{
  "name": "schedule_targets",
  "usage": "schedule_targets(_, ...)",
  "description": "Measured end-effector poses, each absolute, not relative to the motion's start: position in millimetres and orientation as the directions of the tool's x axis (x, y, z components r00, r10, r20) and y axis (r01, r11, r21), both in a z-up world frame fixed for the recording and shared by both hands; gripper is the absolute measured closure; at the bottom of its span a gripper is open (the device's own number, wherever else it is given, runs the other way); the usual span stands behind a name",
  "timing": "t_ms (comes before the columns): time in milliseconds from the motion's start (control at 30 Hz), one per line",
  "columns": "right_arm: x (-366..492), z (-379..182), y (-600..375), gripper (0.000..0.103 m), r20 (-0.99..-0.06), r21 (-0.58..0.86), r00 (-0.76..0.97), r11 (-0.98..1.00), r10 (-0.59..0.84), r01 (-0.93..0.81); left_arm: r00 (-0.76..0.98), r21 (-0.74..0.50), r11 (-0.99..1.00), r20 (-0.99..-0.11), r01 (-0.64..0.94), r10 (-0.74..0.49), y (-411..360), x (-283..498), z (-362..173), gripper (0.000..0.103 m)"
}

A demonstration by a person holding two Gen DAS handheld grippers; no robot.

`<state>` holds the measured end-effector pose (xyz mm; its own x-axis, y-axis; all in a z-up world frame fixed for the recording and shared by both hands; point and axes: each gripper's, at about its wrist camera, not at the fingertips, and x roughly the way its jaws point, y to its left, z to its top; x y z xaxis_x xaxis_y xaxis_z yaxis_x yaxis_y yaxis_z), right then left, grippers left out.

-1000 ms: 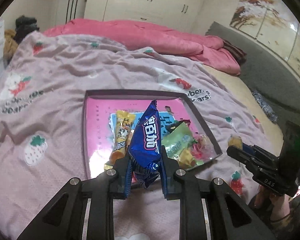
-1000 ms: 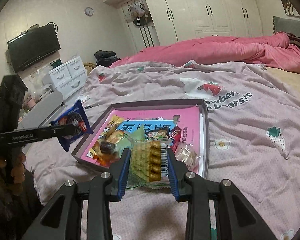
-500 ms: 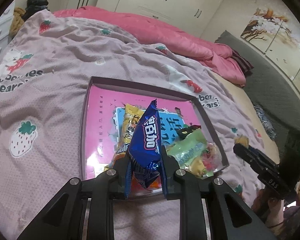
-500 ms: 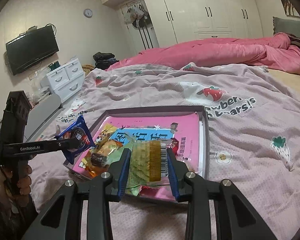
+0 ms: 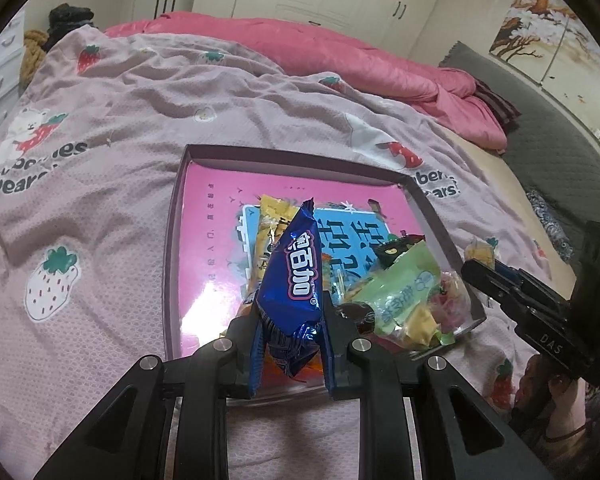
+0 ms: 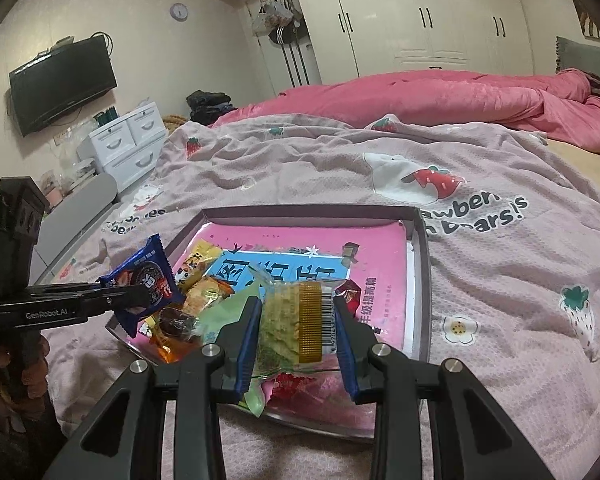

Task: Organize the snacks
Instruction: 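Carry the blue biscuit pack and cracker pack over the tray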

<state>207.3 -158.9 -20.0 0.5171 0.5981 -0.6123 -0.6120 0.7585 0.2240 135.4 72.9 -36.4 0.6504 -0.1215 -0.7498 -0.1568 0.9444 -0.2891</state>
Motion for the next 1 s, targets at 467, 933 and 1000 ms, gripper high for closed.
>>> schedule_targets(467, 211.8, -29.3, -152.8, 0.067, -0.633, 0.21, 0.51, 0.764, 0.582, -0.611, 0.643, -0.291, 0.942, -0.756, -0.164, -0.121, 76.1, 137.5, -40.7, 0.079)
schedule_targets(933, 208.9, -35.7, -151.3, 0.067, -0.659, 0.191, 0.499, 0.767, 0.563, -0.613, 0.632, -0.282, 0.943, -0.767, -0.179, -0.11, 79.7, 138.1, -46.1, 0.079)
schedule_targets(1000, 209.5, -38.5, -150.3, 0.067, -0.668, 0.185, 0.497, 0.77, 0.555, -0.611, 0.628, -0.288, 0.94, -0.77, -0.182, -0.114, 81.0, 138.6, -47.9, 0.079)
